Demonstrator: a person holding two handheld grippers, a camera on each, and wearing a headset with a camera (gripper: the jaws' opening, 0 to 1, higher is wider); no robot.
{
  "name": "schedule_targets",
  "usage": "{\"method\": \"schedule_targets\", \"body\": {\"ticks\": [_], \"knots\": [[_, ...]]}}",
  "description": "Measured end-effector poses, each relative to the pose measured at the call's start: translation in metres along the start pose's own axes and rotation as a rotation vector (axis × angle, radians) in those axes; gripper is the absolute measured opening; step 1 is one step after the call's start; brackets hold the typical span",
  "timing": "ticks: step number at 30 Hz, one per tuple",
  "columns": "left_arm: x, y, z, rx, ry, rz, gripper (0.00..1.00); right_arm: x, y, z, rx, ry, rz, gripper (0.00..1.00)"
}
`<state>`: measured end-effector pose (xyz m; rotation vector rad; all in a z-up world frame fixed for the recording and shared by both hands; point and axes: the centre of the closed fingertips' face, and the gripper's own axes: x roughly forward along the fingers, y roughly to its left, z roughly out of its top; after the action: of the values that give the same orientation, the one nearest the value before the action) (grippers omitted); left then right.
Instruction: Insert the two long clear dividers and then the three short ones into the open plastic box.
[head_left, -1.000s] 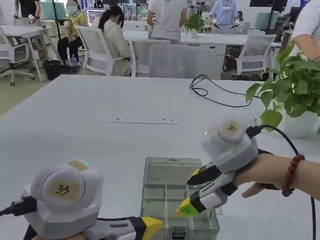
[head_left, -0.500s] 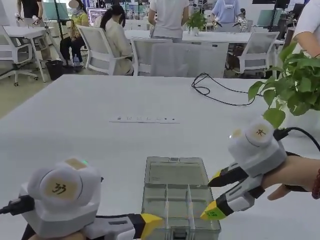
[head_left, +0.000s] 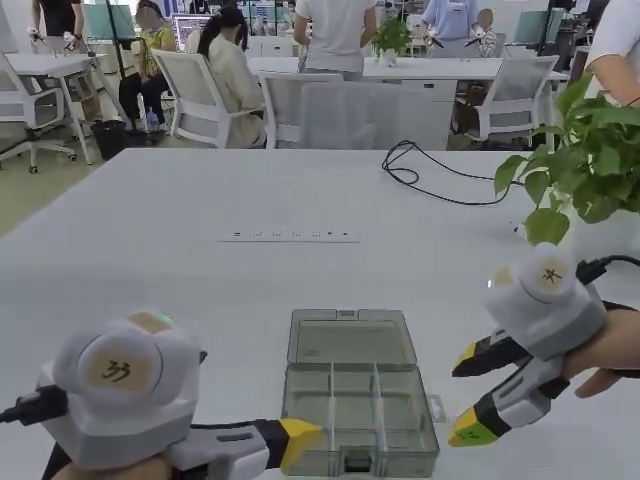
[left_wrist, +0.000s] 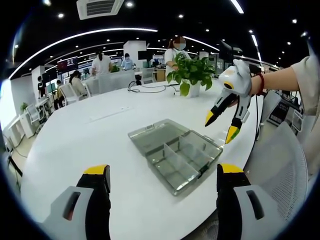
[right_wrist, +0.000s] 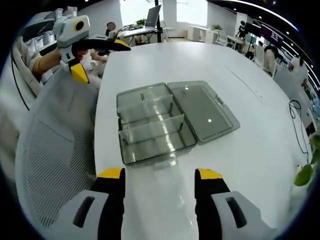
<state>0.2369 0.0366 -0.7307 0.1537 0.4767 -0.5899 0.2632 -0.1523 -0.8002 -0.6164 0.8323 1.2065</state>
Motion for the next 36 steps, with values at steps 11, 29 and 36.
{"method": "schedule_targets", "body": {"ticks": [11,29,36], "knots": [[-0.001,-0.002,-0.001,-0.002,-0.002,0.007,0.85,0.006,-0.001,-0.028,-0.110,0.096,0.001,0.54],[-0.004,0.003,-0.002,0.004,0.011,0.031,0.83,0.017,-0.007,-0.065,-0.260,0.223,0.055,0.44],[-0.005,0.004,-0.003,0.009,0.021,0.039,0.83,0.016,-0.009,-0.070,-0.265,0.233,0.064,0.40]]}}
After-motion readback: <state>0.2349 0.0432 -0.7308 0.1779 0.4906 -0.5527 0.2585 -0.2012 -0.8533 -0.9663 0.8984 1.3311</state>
